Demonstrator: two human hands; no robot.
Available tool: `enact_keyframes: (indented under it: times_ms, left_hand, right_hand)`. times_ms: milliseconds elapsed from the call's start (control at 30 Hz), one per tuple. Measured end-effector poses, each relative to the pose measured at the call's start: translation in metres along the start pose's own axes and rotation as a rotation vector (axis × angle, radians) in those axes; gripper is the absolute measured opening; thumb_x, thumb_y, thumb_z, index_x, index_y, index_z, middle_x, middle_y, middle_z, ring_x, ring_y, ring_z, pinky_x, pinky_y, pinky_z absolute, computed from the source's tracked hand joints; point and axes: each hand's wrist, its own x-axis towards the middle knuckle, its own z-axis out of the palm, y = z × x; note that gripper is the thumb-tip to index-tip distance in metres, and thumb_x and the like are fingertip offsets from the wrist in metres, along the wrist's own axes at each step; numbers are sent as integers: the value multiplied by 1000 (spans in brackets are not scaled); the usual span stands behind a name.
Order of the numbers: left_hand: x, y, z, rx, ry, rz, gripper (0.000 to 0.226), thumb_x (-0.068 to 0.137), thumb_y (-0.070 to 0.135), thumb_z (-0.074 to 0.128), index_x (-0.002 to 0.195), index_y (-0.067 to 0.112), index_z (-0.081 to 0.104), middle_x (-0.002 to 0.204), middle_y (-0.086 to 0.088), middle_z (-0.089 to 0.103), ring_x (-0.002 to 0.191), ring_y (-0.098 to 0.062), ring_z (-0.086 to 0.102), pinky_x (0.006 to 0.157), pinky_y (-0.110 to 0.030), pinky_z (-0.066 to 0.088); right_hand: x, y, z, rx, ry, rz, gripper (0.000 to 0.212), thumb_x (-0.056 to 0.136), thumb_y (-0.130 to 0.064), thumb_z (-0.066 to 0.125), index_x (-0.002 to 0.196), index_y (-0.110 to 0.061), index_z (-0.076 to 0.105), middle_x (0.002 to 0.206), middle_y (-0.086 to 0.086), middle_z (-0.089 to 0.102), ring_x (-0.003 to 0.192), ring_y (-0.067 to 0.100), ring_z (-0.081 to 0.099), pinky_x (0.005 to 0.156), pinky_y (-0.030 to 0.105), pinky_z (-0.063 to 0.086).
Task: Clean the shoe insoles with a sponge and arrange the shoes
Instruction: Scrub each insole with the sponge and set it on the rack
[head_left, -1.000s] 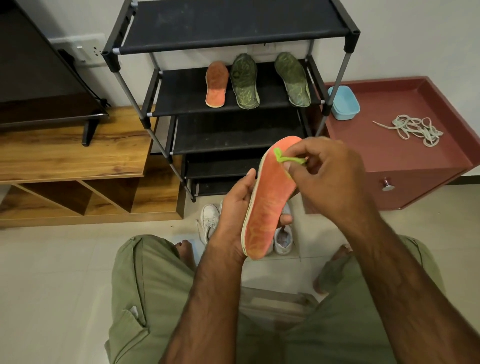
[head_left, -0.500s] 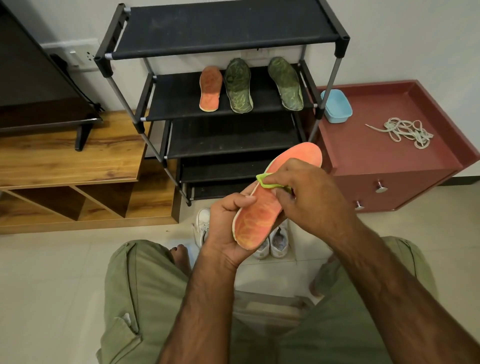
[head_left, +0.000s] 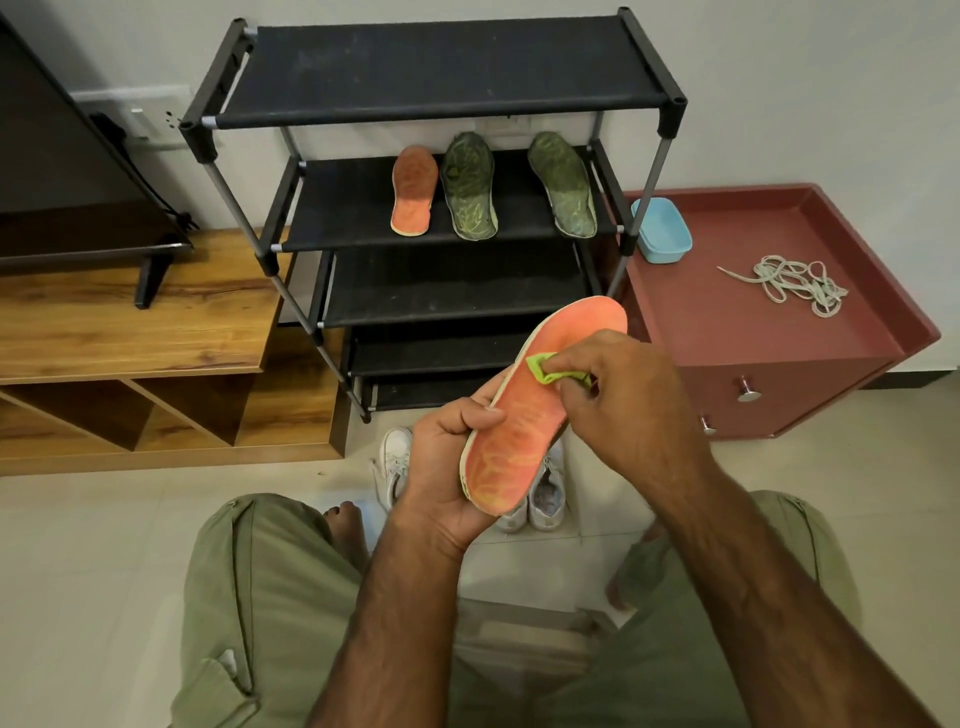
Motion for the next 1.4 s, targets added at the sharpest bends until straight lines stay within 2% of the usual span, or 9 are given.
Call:
enact_keyframes:
  times_ms: [167, 300, 467, 533, 600, 900, 1033, 1200, 1400]
  left_hand:
    - [-2, 0, 0, -24, 26, 14, 58, 80, 2, 34, 131, -6, 61, 107, -22, 70, 91, -30, 73, 78, -34, 61]
    - [0, -1, 0, 15, 57, 6, 65, 77, 4, 39, 138, -3, 57, 113, -21, 67, 92, -28, 69, 77, -31, 61]
    - [-3, -3, -1, -9, 68, 23, 54, 78, 1, 36, 120, -2, 70, 106, -20, 71, 91, -28, 72, 80, -33, 61]
    - [-2, -4, -2, 1, 73, 18, 57, 76, 2, 37, 126, -2, 67, 111, -20, 68, 96, -29, 69, 83, -33, 60]
    - [0, -4, -1, 22, 81, 21, 63, 75, 3, 38, 134, -1, 60, 113, -19, 67, 97, -28, 66, 84, -32, 58]
    - [1, -3, -4, 16, 59, 37, 62, 73, 2, 38, 130, -1, 62, 110, -18, 69, 96, -27, 68, 84, -32, 57]
    - [-2, -4, -3, -4, 47, 46, 59, 75, 0, 33, 126, -3, 63, 108, -20, 71, 93, -28, 72, 82, -33, 61]
    - [0, -4, -3, 6, 57, 53, 61, 73, 1, 38, 129, -2, 63, 113, -20, 69, 96, -28, 70, 83, -32, 61]
    - [-1, -4, -4, 10, 52, 47, 62, 73, 0, 35, 127, -2, 65, 110, -20, 69, 94, -28, 70, 82, -32, 61]
  right_hand:
    - [-9, -10, 5, 58, -215, -55, 25, 93, -17, 72, 113, -30, 80, 113, -12, 73, 96, 4, 66, 87, 20, 54]
    - [1, -3, 2, 69, 5, 65, 21, 94, -16, 72, 109, -27, 81, 113, -10, 73, 93, 3, 64, 88, 21, 53]
    - [-4, -11, 3, 91, -255, 3, 25, 92, -15, 74, 111, -30, 80, 112, -16, 74, 87, -7, 63, 79, 5, 45]
    - [-1, -5, 3, 91, -174, 56, 24, 92, -15, 74, 111, -29, 80, 113, -14, 75, 86, -6, 61, 78, 1, 41]
    - [0, -3, 4, 71, -45, 88, 23, 92, -14, 74, 110, -27, 80, 114, -11, 75, 90, -3, 60, 80, 1, 38]
    - [1, -7, 7, 76, -92, 100, 24, 93, -16, 74, 112, -28, 80, 117, -13, 75, 87, -2, 63, 75, 1, 40]
    - [-4, -12, 4, 120, -290, 38, 24, 92, -16, 75, 111, -30, 80, 108, -18, 75, 82, -11, 64, 71, 3, 47]
    - [-1, -6, 7, 99, -102, 106, 23, 92, -16, 75, 111, -27, 80, 114, -15, 75, 89, -5, 62, 84, 8, 48]
    - [0, -5, 6, 87, -196, 79, 24, 92, -16, 76, 111, -29, 80, 113, -17, 75, 83, -9, 61, 73, 0, 40]
